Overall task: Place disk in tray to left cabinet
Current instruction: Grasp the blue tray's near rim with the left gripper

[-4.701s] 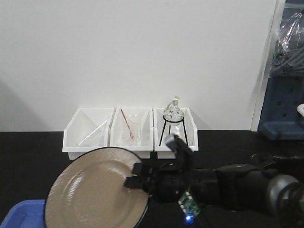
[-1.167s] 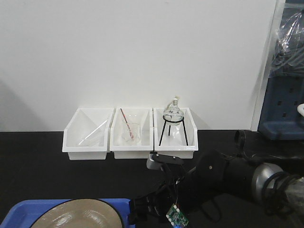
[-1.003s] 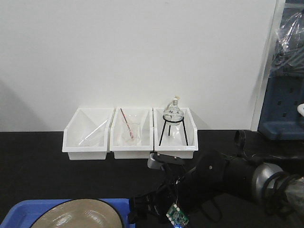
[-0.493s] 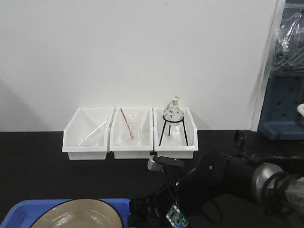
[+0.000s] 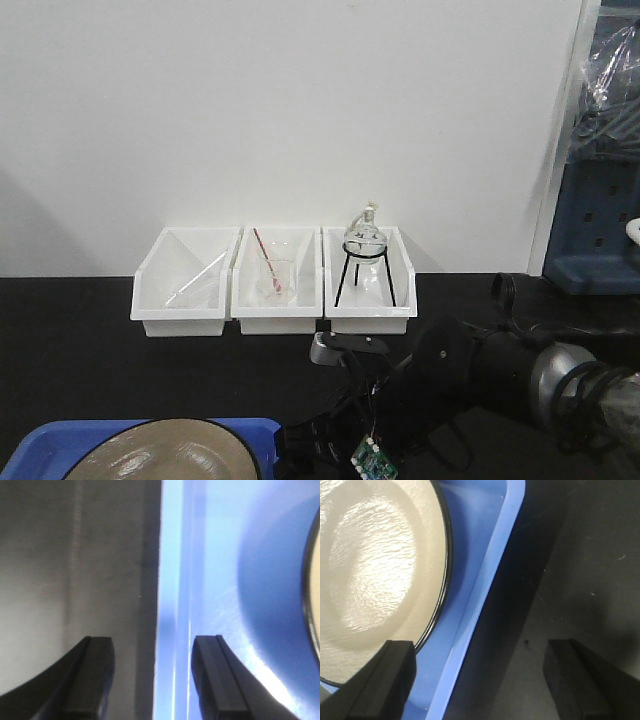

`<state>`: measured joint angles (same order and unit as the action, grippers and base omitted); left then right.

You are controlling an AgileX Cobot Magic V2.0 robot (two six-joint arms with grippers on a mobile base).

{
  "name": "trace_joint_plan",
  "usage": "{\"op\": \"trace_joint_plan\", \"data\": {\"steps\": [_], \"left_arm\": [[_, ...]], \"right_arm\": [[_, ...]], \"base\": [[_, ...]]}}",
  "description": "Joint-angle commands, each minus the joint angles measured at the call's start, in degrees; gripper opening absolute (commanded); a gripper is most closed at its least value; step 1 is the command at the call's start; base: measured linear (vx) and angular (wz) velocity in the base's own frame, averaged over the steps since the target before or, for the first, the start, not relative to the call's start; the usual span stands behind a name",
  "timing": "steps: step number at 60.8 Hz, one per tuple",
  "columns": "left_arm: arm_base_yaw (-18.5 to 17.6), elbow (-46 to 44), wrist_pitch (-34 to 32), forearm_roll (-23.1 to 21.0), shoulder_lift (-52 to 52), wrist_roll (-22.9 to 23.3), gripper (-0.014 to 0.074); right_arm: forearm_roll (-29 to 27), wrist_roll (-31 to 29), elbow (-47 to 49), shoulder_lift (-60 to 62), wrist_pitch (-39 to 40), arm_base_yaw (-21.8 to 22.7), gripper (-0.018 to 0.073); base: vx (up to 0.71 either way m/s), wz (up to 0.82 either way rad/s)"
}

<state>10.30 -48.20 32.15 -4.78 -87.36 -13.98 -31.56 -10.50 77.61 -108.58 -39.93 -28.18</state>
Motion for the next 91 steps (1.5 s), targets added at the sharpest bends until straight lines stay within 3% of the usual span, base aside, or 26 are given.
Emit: {"op": "trace_joint_plan", "data": {"steps": [1, 16, 32, 41, 42, 53, 77, 91], "left_arm": [[0.2, -1.7, -3.8, -3.2, -0.4, -1.9, 0.0461], [0.2, -1.7, -7.1, -7.4, -5.3, -6.3, 0.0461], [-0.6, -1.7, -7.1, -11.1, -7.6, -8.0, 0.0461], [-3.5, -1.7, -6.4, -15.0, -7.6, -10.9, 0.0461], [-5.5, -1.7, -6.5, -16.4, -7.6, -11.0, 0.0461], [-8.2, -1.7, -5.8, -17.3, -7.6, -11.0, 0.0461], [-14.8, -1.7, -5.5, -24.6, -7.6, -11.0, 0.0461], [-15.8, -1.7, -6.0, -25.5, -7.6, -11.0, 0.0461]], "right_arm": [[-0.9, -0.3, 1.6, 3.3, 1.3, 0.2, 0.0571], [-0.6, 2.4, 1.6, 3.3, 1.3, 0.2, 0.0571], [10.9, 14.0, 1.6, 3.3, 1.4, 0.2, 0.0571], [15.0, 17.5, 1.6, 2.4, 0.1, 0.9, 0.0571], [14.3, 17.7, 1.6, 1.4, -0.6, 2.5, 0.0571], [14.6, 17.7, 1.6, 1.3, 1.2, 4.3, 0.0571], [14.6, 17.7, 1.6, -1.5, 0.0, 4.2, 0.0571], [17.1, 17.7, 1.6, -1.5, -0.9, 4.3, 0.0571]], "base": [[0.0, 0.0], [0.0, 0.0], [0.0, 0.0], [0.0, 0.0], [0.0, 0.0], [0.0, 0.0], [0.0, 0.0], [0.0, 0.0]]}}
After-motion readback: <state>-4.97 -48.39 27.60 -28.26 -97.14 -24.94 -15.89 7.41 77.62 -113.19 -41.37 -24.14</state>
